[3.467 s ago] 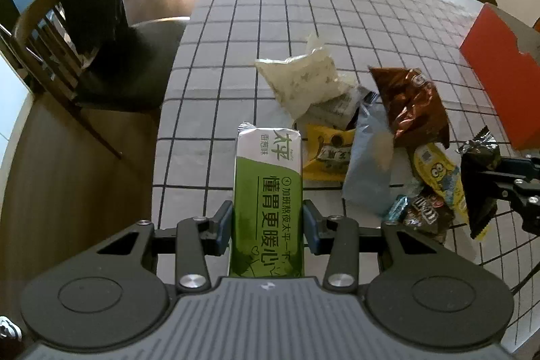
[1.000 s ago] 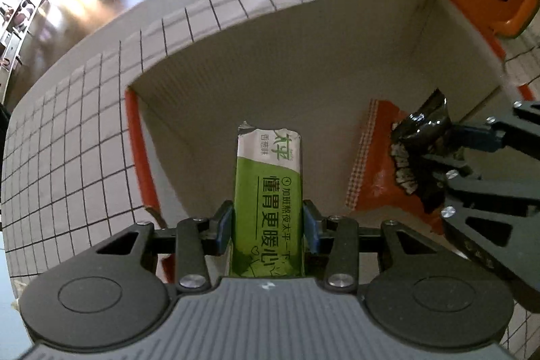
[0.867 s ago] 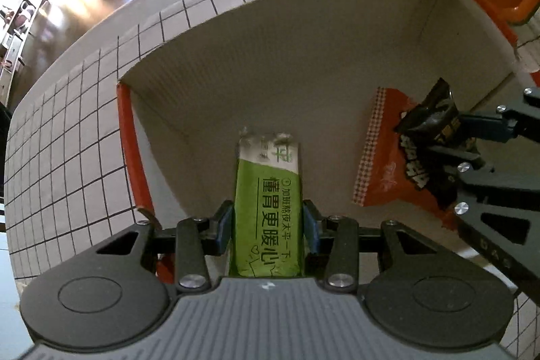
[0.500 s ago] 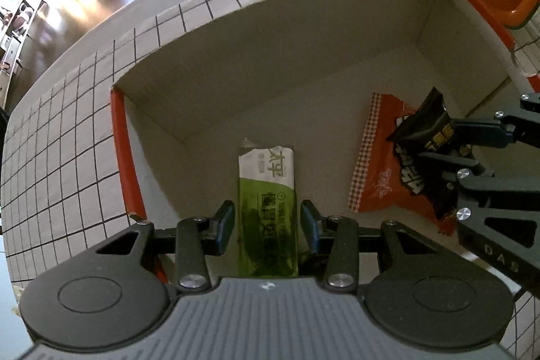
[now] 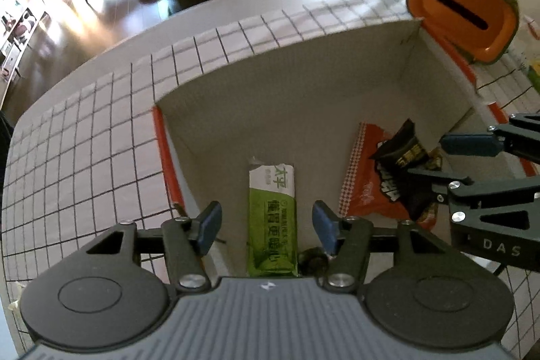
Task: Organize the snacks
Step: 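Open the left gripper over the box while the right releases the black packet, then withdraw both grippers from the box back toward the snack pile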
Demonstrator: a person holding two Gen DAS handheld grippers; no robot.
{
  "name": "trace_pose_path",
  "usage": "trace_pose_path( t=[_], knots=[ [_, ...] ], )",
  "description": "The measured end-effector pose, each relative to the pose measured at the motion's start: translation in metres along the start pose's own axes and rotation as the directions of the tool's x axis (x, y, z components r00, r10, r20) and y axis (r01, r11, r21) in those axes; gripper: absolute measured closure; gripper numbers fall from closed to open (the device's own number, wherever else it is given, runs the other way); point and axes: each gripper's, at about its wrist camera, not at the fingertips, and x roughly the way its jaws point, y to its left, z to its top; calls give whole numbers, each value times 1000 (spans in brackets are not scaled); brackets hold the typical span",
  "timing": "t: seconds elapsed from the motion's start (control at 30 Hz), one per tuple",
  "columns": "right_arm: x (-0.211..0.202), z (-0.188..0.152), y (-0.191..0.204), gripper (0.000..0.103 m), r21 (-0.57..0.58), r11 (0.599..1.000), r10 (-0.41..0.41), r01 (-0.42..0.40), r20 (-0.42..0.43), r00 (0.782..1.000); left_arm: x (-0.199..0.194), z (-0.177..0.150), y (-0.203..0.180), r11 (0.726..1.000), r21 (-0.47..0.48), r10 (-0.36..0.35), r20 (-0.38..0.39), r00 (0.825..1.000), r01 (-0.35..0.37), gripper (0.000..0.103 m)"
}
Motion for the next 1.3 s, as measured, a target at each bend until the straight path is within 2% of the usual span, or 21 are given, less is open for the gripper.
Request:
trace_pose_path(
  t=[0.07, 0.13, 0.2, 0.3, 0.7, 1.0, 1.3],
  knots=[
    [-8, 0, 2, 43, 8, 1000, -1, 1, 17, 1000, -10, -3, 2, 1000, 0, -4, 23, 1000, 4, 44],
    [-18, -1, 6, 42, 12, 1000, 0, 0, 38, 999, -20, -6, 4, 1000, -3, -20, 47, 999, 20, 43],
    [-26, -1, 10, 40, 12, 1000, -3, 2, 50, 999, -29, -10, 7, 999, -4, -32, 70, 997, 33, 38],
    [-39, -1, 17, 27, 15, 1000, 0, -1, 72, 997, -43, -17, 12, 999, -7, -47, 97, 994, 48, 38],
    [-81, -2, 67, 15, -17, 999, -30, 33, 146, 989, -92, -51, 51, 995, -19, -90, 203, 975, 96, 33],
    [-99, -11, 109, 5, 2, 1000, -5, 5, 173, 985, -127, -88, 90, 993, -14, -108, 270, 957, 116, 23],
    [-103, -25, 161, 0, -24, 999, 30, -26, 184, 982, -155, -132, 129, 991, -15, -121, 331, 936, 133, 21]
  ],
)
